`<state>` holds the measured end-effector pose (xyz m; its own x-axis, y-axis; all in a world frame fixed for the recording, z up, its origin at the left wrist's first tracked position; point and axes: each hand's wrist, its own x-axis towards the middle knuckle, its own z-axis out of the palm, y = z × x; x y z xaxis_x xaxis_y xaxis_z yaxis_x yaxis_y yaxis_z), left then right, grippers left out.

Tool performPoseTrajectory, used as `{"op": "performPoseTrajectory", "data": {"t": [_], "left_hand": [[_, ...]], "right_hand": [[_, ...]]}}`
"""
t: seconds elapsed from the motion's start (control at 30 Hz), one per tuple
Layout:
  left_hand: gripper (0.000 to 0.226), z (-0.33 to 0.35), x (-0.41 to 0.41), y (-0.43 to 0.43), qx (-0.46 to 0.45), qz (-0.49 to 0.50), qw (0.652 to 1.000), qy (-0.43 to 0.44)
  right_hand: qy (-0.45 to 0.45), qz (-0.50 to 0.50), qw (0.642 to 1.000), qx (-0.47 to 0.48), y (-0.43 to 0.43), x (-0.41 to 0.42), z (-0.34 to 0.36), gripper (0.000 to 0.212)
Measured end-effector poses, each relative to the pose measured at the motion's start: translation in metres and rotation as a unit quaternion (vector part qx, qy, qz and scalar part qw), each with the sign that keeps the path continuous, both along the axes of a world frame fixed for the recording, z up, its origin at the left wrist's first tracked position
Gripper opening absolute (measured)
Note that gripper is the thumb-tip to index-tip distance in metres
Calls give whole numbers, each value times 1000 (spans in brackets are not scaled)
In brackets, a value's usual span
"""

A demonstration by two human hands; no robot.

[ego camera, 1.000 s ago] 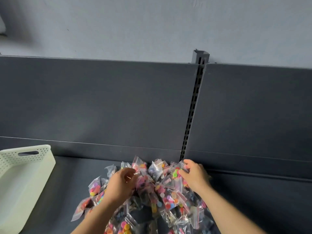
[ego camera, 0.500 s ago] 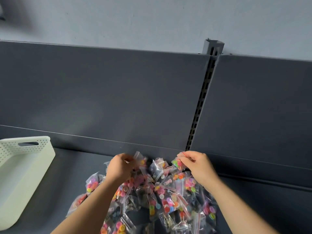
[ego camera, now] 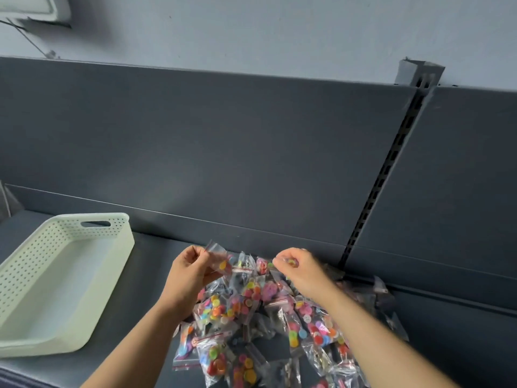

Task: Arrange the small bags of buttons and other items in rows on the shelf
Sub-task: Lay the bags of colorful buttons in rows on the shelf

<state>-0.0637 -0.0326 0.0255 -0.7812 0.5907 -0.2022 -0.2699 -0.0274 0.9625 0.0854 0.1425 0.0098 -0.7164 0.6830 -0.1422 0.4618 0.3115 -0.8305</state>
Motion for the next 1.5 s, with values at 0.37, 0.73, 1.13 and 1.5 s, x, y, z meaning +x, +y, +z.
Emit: {"op": "performPoseTrajectory", "data": {"t": [0.37, 0.73, 1.13, 1.5], "left_hand": [[11, -10, -15, 3, -173, -107, 971, 130], [27, -27, 3, 52, -357, -298, 741, 484], [32, 13, 7, 33, -63, -187, 961, 194], [17, 25, 143, 64, -15, -344, 932, 115]], "right_hand": [[-154, -85, 981, 79, -12, -51, -21, 11], [27, -160, 982, -95, -7, 11, 22, 11], [149, -191, 956, -165, -36, 72, 37, 29], [263, -259, 915, -164, -39, 191, 52, 31]]}}
